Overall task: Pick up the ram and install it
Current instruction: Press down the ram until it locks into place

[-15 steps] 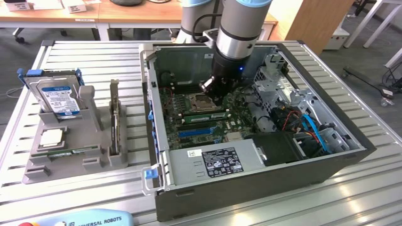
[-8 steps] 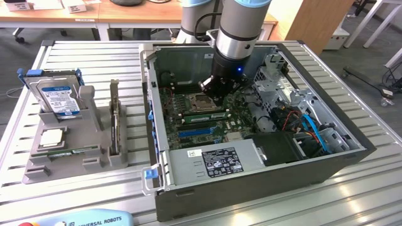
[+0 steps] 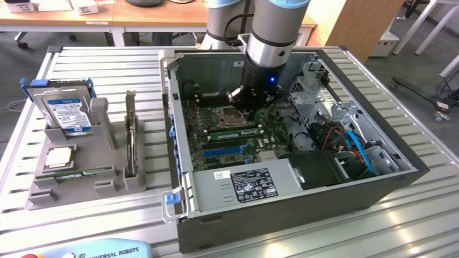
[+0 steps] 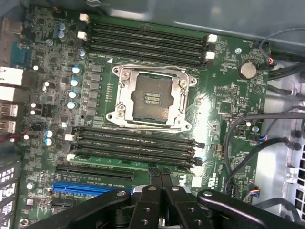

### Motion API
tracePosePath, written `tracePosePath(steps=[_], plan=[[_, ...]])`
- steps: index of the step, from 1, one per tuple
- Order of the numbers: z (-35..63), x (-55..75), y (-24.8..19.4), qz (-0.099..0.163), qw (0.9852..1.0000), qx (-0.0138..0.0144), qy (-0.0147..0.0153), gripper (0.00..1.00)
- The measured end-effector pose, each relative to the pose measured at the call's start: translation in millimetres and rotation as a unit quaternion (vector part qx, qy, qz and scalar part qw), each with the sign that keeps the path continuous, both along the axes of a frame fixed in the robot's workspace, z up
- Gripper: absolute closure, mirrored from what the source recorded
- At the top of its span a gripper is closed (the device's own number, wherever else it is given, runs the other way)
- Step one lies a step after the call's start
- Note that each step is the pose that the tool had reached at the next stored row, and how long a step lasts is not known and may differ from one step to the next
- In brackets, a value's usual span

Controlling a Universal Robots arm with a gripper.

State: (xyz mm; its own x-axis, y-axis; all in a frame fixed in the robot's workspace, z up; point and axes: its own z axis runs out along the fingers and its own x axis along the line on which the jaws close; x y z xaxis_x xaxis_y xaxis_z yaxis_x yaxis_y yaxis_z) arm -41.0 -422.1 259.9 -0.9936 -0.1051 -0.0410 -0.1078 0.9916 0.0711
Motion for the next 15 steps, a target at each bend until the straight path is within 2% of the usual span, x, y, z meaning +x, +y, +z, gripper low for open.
tracePosePath(steps=[5, 7, 8, 11, 12, 13, 14, 15], plan=[[0.7, 0.5, 0.0, -0.004, 0.9999, 0.0, 0.0147, 0.9], [0.9, 0.7, 0.0, -0.006, 0.9998, 0.0, 0.0197, 0.9], [0.9, 0.7, 0.0, -0.007, 0.9998, 0.0, 0.0209, 0.9], [0.9, 0.9, 0.3, -0.021, 0.9996, 0.0003, 0.0211, 0.9], [0.9, 0.9, 0.5, -0.048, 0.9986, 0.0009, 0.0211, 0.9], [0.9, 0.7, 0.5, -0.049, 0.9986, 0.0008, 0.0214, 0.9], [1.5, 0.5, 0.6, -0.049, 0.9985, 0.0002, 0.0253, 0.9], [1.9, 0.4, 0.6, -0.049, 0.9984, -0.0002, 0.0273, 0.9]])
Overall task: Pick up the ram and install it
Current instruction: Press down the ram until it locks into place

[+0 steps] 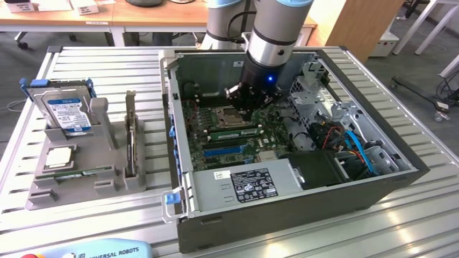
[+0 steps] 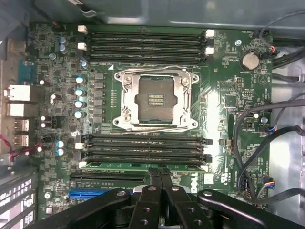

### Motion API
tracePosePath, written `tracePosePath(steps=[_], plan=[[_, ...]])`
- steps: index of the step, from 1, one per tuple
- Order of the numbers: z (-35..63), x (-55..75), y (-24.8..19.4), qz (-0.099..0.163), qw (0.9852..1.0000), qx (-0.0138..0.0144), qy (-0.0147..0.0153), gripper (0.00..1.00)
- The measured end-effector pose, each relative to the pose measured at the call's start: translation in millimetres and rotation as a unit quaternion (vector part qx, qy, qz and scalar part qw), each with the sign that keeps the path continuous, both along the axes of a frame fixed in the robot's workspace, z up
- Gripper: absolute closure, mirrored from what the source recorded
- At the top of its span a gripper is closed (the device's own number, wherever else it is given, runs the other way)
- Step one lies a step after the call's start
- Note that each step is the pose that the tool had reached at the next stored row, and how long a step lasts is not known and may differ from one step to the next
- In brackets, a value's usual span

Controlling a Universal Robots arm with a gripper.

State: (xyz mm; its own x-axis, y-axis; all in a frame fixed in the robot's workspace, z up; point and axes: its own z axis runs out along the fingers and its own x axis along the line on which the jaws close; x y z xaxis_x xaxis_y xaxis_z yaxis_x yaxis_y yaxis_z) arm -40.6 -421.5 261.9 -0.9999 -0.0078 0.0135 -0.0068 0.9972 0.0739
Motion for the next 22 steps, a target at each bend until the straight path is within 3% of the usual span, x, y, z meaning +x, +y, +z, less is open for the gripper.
tracePosePath(steps=[3, 6, 12, 22], plan=[[0.9, 0.0, 0.0, 0.0, 1.0, -0.0009, 0.0045, 0.9], [1.0, 0.0, 0.0, 0.0, 1.0, -0.002, 0.0047, 0.9], [1.0, 0.0, -0.1, 0.0, 0.9999, -0.0097, 0.0049, 0.9], [1.0, 0.0, 0.0, 0.002, 0.9999, -0.0113, 0.0049, 0.9]])
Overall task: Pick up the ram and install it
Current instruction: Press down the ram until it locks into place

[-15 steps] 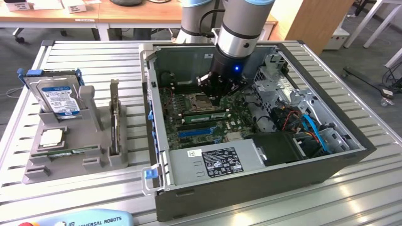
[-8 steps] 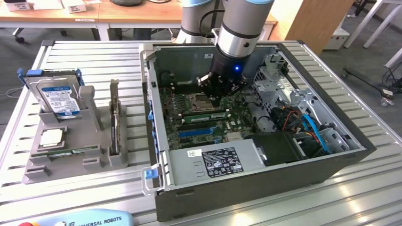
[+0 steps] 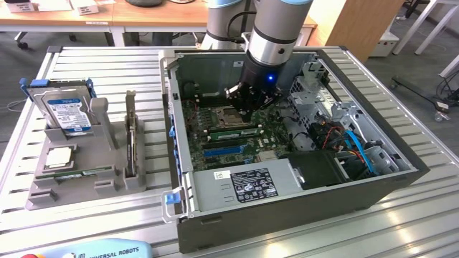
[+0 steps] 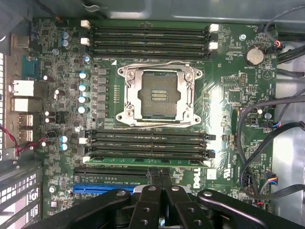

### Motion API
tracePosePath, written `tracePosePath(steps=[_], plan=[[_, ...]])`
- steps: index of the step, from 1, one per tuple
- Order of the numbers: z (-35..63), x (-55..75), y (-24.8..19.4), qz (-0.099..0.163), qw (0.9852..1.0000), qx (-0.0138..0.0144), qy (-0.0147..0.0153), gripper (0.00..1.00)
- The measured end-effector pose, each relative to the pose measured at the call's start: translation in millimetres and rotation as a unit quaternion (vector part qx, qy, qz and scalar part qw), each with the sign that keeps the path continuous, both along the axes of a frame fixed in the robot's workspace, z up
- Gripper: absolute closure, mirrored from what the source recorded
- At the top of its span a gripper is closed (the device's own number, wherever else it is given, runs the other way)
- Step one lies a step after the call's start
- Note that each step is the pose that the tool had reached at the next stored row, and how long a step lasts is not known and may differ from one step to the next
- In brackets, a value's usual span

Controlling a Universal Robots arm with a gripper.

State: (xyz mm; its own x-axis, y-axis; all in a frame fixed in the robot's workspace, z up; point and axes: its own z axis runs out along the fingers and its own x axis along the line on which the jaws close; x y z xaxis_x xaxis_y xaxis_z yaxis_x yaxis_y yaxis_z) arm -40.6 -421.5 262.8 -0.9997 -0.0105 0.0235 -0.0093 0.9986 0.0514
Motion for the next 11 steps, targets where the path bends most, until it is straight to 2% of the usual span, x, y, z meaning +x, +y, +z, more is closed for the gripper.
tracePosePath(steps=[11], plan=[[0.0, -3.6, 0.0, 0.001, 1.0, -0.0004, 0.0, 0.9]])
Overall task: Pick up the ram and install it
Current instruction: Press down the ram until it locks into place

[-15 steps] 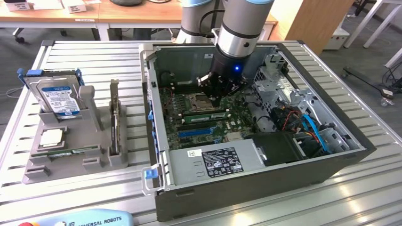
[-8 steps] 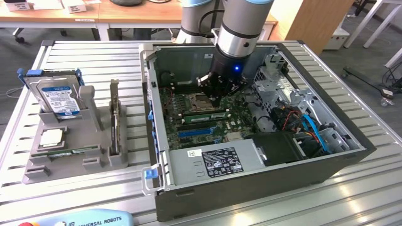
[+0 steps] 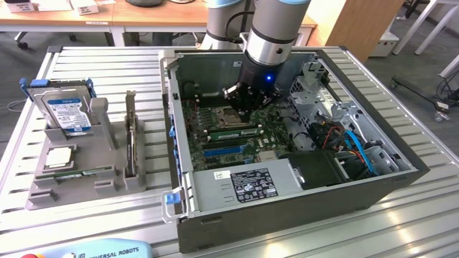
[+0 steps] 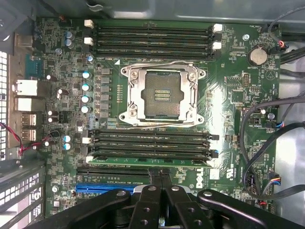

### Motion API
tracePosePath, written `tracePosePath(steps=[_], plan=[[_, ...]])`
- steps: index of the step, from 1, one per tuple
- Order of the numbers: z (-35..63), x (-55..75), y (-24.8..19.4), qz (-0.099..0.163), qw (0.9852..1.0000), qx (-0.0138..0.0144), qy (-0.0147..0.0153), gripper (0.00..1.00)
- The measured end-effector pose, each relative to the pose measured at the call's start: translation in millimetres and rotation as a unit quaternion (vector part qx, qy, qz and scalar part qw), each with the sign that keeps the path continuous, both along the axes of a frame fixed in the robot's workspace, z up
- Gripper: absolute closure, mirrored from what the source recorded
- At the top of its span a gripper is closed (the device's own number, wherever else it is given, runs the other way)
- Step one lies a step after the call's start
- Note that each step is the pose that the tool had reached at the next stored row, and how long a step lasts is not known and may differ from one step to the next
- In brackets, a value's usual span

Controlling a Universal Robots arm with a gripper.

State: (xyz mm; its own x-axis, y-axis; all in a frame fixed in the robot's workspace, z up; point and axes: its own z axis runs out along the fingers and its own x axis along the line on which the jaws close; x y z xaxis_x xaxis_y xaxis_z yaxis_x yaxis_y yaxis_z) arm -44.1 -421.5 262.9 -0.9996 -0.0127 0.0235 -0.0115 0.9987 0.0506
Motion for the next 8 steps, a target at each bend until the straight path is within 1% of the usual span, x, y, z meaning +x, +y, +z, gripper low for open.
tracePosePath(steps=[5, 8], plan=[[0.0, -0.2, 0.0, 0.0, 1.0, 0.0, -0.0001, 0.9], [-0.1, -0.5, 0.0, 0.0, 1.0, 0.0001, -0.0021, 0.9]])
